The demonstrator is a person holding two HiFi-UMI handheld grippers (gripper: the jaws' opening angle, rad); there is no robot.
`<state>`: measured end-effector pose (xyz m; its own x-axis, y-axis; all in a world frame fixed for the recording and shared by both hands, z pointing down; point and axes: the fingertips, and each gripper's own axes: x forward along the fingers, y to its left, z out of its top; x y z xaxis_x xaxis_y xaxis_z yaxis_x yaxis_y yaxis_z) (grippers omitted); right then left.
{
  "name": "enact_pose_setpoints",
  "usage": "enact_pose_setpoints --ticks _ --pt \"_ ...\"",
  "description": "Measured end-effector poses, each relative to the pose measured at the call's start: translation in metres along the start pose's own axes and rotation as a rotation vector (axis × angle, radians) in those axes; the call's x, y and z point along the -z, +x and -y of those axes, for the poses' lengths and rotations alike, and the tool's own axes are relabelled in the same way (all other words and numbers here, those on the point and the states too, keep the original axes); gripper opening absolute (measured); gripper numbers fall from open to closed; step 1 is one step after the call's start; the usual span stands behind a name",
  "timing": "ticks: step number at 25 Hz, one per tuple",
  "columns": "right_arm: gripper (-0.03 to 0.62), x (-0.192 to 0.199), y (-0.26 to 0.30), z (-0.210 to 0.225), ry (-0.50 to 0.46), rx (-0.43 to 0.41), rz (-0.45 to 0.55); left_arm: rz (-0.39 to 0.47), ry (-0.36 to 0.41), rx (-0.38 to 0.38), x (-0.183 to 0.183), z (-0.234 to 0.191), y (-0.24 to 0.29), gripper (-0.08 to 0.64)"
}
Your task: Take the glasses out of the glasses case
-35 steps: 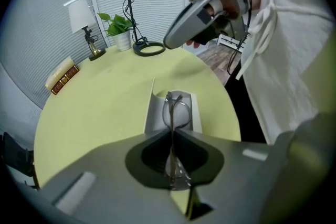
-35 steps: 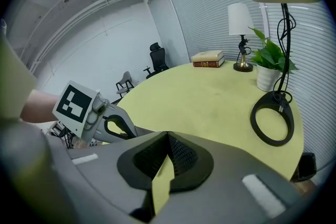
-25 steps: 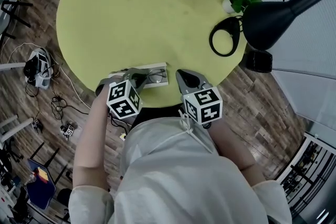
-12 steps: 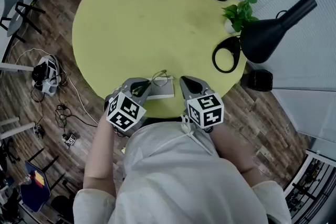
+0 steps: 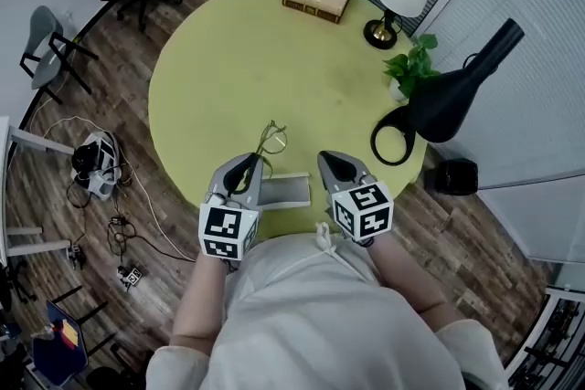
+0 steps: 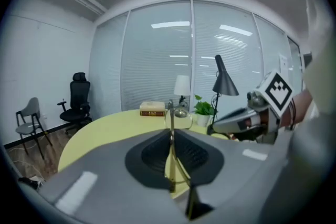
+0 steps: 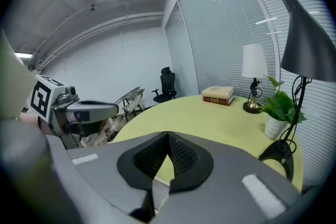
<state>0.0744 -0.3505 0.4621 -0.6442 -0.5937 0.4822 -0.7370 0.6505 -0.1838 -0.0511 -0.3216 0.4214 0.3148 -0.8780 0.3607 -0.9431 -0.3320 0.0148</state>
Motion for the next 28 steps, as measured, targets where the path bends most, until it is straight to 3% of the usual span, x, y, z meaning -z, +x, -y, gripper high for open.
enact_pose_setpoints --ticks 6,9,17,28 --pt "0.000 -0.032 -0.013 -0.015 -0.036 -0.020 0.122 0.184 -0.085 -0.231 -0.046 -0.024 -0.028 0.021" --pt "-0.002 -0.049 -0.021 -0.018 -0.047 -0.017 0.183 0.231 -0.111 -0.291 -0.054 -0.030 -0.038 0.021" --pt "-0.002 -0.068 -0.032 -0.017 -0.064 0.015 0.243 0.273 -0.098 -0.318 -0.065 -0.029 -0.046 0.021" --pt "-0.002 -0.079 -0.036 -0.031 -0.111 -0.022 0.269 0.281 -0.080 -0.320 -0.068 -0.026 -0.048 0.021"
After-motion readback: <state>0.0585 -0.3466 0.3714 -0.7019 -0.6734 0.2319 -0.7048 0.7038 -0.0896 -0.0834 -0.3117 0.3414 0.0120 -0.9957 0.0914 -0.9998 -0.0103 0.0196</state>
